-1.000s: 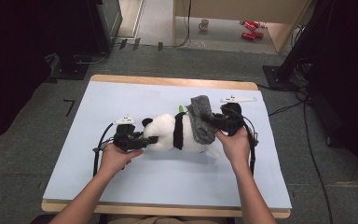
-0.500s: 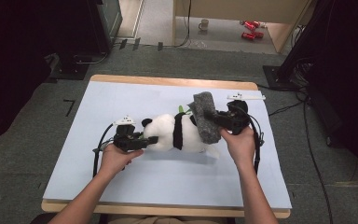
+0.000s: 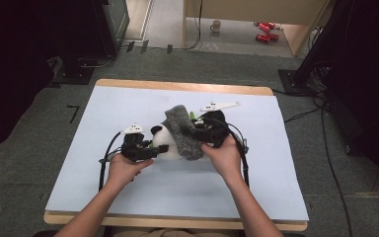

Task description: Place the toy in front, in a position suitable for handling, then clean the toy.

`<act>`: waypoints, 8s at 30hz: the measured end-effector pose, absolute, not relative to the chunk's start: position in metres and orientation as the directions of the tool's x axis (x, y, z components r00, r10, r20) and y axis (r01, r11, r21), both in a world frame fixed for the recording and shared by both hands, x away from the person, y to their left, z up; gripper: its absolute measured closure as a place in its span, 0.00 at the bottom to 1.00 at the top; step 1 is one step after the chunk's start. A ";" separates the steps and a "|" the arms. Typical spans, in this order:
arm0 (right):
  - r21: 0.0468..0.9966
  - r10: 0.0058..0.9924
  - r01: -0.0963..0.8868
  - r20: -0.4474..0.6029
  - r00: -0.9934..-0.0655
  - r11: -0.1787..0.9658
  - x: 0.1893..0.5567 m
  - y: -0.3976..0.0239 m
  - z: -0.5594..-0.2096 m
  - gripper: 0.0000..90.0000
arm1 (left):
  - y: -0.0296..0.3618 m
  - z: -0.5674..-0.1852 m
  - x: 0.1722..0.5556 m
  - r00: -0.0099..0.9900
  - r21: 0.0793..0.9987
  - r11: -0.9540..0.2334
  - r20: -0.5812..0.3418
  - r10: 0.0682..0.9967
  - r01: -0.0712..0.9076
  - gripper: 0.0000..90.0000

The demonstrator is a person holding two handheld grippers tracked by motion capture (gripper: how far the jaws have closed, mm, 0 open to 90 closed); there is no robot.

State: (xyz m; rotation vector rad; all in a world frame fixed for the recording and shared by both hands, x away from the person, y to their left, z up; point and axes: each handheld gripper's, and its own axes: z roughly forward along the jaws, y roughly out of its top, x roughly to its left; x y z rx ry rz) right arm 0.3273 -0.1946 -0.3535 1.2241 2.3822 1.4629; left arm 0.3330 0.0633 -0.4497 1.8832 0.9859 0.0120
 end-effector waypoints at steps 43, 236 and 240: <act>0.767 0.816 0.637 0.314 -0.485 0.084 0.336 -0.282 -0.378 0.85 | 0.071 -0.449 0.353 0.675 0.719 -0.220 -0.437 0.595 0.660 0.58; 0.728 0.782 0.684 0.407 -0.472 0.034 0.338 -0.292 -0.369 0.82 | 0.051 -0.462 0.347 0.718 0.751 -0.274 -0.358 0.597 0.601 0.36; 0.720 0.792 0.694 0.412 -0.450 0.020 0.338 -0.303 -0.370 0.82 | 0.052 -0.461 0.348 0.720 0.750 -0.276 -0.358 0.595 0.601 0.36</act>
